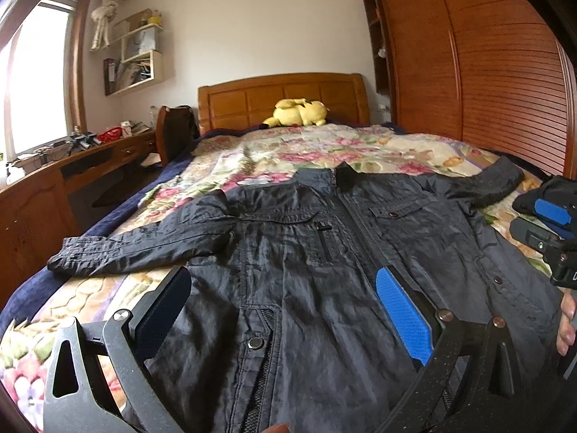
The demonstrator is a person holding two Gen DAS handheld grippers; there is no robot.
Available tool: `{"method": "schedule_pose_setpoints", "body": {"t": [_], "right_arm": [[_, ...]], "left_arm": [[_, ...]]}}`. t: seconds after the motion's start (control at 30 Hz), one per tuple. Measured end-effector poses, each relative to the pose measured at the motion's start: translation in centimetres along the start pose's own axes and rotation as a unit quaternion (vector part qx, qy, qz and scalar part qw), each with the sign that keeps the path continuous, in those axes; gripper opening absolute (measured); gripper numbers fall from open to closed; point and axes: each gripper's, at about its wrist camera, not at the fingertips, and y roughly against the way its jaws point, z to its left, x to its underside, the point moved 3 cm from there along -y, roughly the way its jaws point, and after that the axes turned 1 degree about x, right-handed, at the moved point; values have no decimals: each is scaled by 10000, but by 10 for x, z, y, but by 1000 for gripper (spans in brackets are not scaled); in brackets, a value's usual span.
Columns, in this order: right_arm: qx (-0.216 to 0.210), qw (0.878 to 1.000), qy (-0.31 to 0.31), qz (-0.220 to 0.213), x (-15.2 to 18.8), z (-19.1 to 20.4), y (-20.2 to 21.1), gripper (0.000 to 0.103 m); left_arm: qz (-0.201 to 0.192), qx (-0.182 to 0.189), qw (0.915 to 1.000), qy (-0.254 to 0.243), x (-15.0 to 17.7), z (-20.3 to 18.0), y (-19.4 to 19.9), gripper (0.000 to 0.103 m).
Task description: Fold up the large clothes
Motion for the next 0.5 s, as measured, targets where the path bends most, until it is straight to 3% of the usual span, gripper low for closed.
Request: {"method": "schedule_pose_setpoints", "body": {"t": [0.23, 0.5], "right_arm": [[-36, 9997, -113, 214, -13, -12, -7, 103], [206, 9981, 72, 577, -27, -38, -20, 103]], "left_arm": [[236, 427, 9988, 57, -16, -5, -16, 103], [386, 573, 9976, -97, -36, -13, -39, 103]]}}
